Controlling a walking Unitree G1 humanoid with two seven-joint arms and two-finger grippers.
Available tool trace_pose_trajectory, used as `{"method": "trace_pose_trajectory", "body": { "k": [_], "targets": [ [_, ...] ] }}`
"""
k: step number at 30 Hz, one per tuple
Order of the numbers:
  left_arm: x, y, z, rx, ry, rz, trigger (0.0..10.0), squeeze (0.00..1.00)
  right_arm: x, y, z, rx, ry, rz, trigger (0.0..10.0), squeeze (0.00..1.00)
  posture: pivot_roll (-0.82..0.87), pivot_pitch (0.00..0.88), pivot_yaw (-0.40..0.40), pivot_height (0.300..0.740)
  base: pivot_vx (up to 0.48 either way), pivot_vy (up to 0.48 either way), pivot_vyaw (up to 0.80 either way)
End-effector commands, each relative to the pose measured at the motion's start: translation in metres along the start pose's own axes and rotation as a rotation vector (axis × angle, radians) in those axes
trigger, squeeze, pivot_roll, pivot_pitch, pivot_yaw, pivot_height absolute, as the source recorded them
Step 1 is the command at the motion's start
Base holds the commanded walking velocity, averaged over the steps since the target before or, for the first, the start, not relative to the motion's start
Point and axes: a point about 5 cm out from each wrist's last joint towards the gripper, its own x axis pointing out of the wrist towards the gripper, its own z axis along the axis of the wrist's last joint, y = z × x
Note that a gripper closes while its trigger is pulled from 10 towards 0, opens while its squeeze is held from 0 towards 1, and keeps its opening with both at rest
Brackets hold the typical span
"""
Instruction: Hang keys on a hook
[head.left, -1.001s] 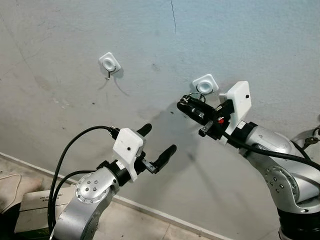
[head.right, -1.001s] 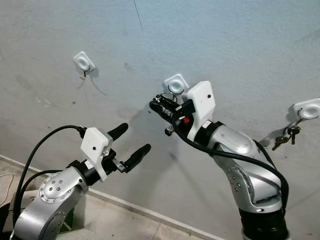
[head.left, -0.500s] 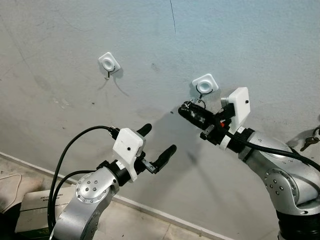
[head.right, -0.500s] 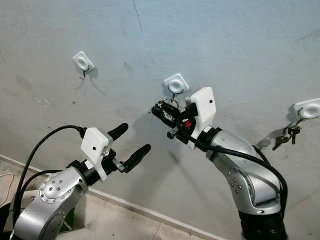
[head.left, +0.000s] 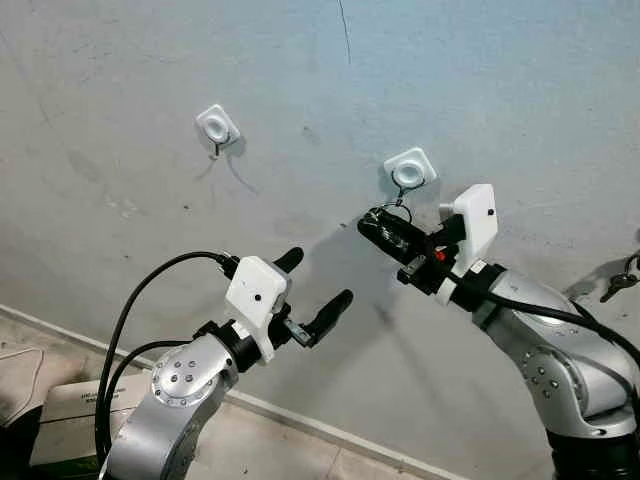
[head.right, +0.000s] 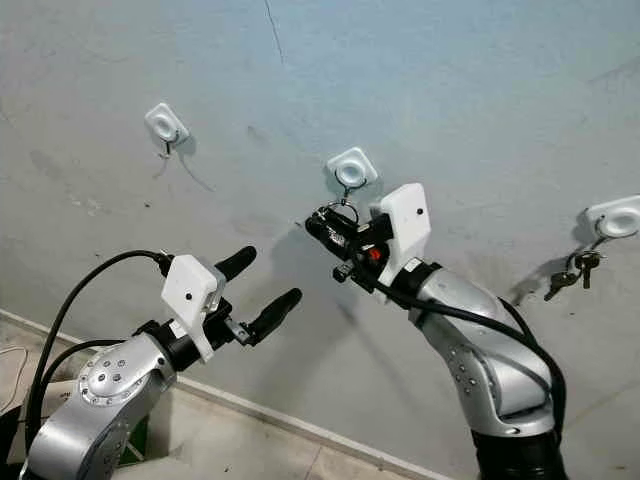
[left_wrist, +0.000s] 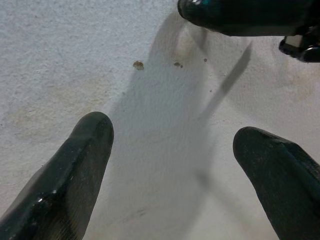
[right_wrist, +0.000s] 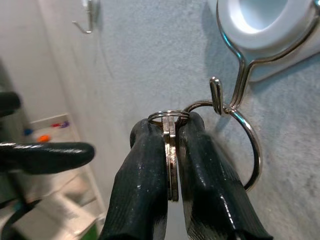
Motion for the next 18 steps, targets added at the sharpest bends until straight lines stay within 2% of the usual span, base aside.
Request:
{"method": "trace_pose_trajectory", "body": {
  "k": [1,6,8,10,11,13,18],
  "targets": [
    [0.001,-0.002,0.0,0.008,0.01,-0.014,10.0,0.0,0.001,0.002,-0.011,-0.005,0.045,-0.017,10.0,1.0,0.08,0.04,0.006,0.74,0.0,0.0,0.0],
    [0.001,-0.003,0.0,0.007,0.009,-0.015,10.0,0.0,0.001,0.006,-0.014,-0.055,0.037,-0.043,10.0,1.0,0.08,0.04,0.005,0.74,0.0,0.0,0.0],
    [0.001,-0.003,0.0,0.006,0.008,-0.015,10.0,0.0,0.001,0.005,-0.015,-0.122,0.023,-0.094,10.0,1.0,0.08,0.04,0.004,0.74,0.0,0.0,0.0],
    [0.001,-0.003,0.0,0.006,0.007,-0.015,10.0,0.0,0.001,0.005,-0.016,-0.143,0.02,-0.109,10.0,1.0,0.08,0.039,0.003,0.74,0.0,0.0,0.0],
    [0.002,-0.003,0.001,0.008,-0.001,-0.015,10.0,0.0,0.0,0.004,-0.019,-0.21,0.022,-0.146,10.0,1.0,0.08,0.039,0.001,0.74,0.0,0.0,0.0],
    [0.002,-0.003,0.002,0.009,-0.006,-0.016,10.0,0.0,-0.002,0.004,-0.023,-0.244,0.028,-0.159,10.0,1.0,0.08,0.039,0.001,0.74,0.0,0.0,0.0],
    [0.003,-0.002,0.004,0.017,-0.022,-0.005,10.0,0.0,-0.006,0.006,-0.036,-0.239,0.063,-0.156,10.0,1.0,0.07,0.039,0.0,0.74,0.0,0.0,0.0]
  ]
}}
